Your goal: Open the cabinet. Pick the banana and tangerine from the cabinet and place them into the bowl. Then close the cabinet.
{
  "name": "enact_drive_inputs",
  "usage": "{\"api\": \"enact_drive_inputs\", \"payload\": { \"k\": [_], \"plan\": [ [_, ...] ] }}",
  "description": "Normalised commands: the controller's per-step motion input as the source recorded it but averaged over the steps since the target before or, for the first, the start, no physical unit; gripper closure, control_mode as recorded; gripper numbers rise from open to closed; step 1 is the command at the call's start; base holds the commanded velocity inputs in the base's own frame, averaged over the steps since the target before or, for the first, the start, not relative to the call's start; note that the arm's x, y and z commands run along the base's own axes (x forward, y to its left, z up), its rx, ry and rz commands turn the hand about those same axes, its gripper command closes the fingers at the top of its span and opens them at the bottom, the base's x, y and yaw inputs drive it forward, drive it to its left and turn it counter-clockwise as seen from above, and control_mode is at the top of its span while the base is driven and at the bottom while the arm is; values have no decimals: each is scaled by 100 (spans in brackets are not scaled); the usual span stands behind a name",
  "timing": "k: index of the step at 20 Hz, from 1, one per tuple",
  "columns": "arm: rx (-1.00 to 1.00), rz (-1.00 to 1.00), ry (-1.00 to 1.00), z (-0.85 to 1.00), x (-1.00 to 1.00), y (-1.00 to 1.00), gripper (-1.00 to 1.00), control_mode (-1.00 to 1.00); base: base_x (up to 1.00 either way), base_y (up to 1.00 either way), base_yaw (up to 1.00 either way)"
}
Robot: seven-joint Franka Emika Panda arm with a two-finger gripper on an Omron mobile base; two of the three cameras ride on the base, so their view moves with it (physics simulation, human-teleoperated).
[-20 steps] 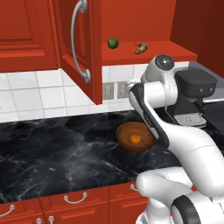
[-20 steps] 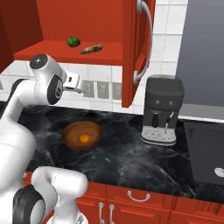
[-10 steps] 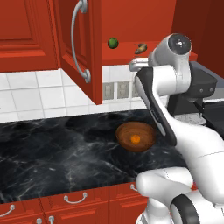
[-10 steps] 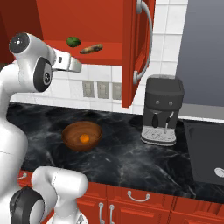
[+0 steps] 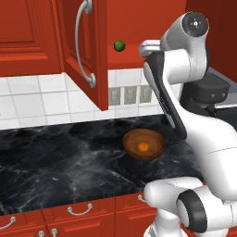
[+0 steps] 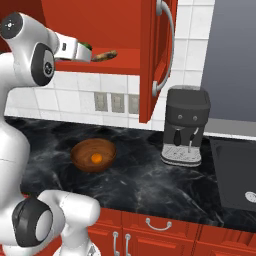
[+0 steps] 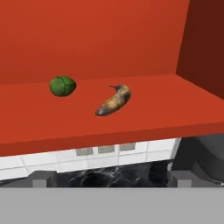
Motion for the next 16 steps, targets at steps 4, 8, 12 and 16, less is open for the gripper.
{"api": "enact_drive_inputs", "payload": {
  "k": [4, 8, 12, 16],
  "plan": [
    [0, 0, 1, 0, 51, -12, -100, -100, 0, 0, 0],
    [0, 0, 2, 0, 65, -21, -100, -100, 0, 0, 0],
    [0, 0, 0, 0, 64, -30, -100, -100, 0, 0, 0],
    [0, 0, 4, -10, 67, -21, -100, -100, 0, 0, 0]
  ]
}}
